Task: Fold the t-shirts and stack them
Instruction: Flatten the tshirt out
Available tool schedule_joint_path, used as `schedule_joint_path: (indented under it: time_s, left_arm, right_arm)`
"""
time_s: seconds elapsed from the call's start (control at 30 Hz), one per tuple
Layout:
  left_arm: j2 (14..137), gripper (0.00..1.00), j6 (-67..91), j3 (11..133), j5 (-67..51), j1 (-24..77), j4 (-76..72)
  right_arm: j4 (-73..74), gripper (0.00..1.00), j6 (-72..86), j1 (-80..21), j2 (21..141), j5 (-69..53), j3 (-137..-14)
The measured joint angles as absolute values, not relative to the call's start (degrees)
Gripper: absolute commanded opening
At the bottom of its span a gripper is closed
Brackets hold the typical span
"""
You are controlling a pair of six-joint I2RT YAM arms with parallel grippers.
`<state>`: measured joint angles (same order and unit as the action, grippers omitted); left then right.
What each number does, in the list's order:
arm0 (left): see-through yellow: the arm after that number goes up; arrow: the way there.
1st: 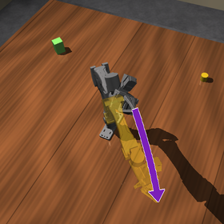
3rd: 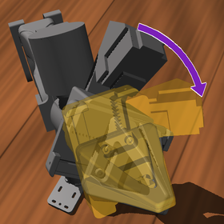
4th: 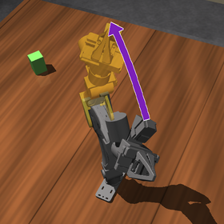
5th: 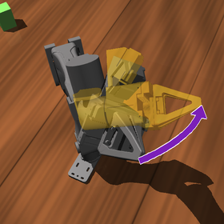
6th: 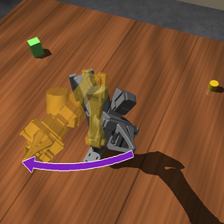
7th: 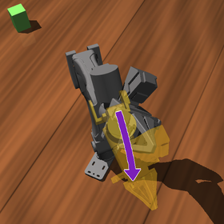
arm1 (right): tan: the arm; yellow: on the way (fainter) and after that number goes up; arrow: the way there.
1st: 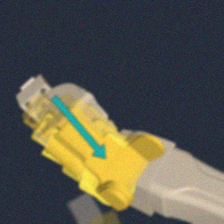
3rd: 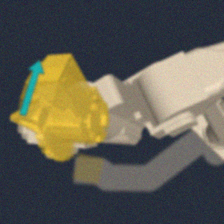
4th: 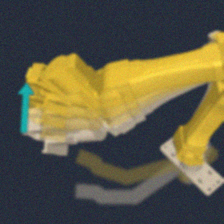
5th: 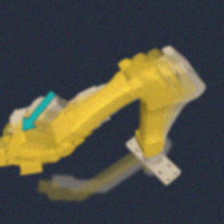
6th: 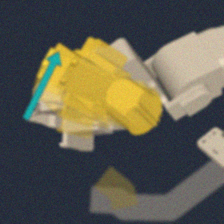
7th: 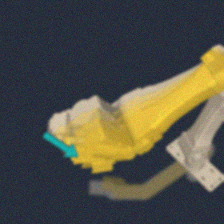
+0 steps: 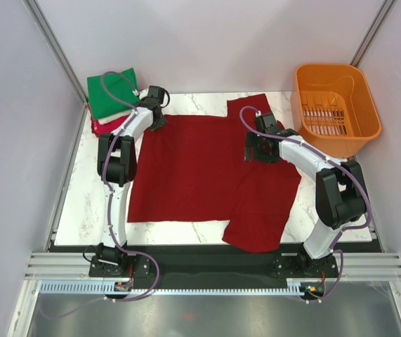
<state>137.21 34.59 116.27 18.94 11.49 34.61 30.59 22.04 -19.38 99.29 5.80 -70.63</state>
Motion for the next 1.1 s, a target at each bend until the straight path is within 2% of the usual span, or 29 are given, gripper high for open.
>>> schedule_joint_path:
  time_s: [0.03, 0.2, 0.57, 0.7, 0.97, 1.07, 1.1]
  left_arm:
    - [137.21, 0.12, 34.59, 116.29, 18.94, 11.49, 34.63]
    - [137.21, 0.06, 34.54, 116.31, 18.96, 11.44, 34.63]
    - [137.21, 0.09, 34.46, 116.38, 18.94, 10.76, 34.63]
    - [137.21, 0.14, 34.17, 116.44, 18.92, 10.41, 34.63]
    - [137.21, 0.19, 33.82, 117.45, 18.85, 10.09, 34.65]
    - [137.21, 0.13, 33.8, 117.86, 18.83, 9.96, 34.65]
    - [137.21, 0.07, 33.8, 117.95, 18.85, 9.89, 34.65]
  right_arm:
    - [30.59, 0.8, 22.04, -19.38, 99.29, 5.8, -70.63]
    - [30.57, 0.8, 22.04, -19.38, 99.29, 5.8, -70.63]
    - [30.59, 0.79, 22.04, -19.38, 99.29, 5.58, -70.63]
    - [30.57, 0.79, 22.04, -19.38, 99.31, 5.26, -70.63]
    - [30.57, 0.79, 22.04, -19.38, 99.39, 4.82, -70.63]
    - [30.57, 0.79, 22.04, -19.38, 99.39, 4.8, -70.63]
    - [30.59, 0.79, 22.04, -19.38, 99.39, 4.8, -70.63]
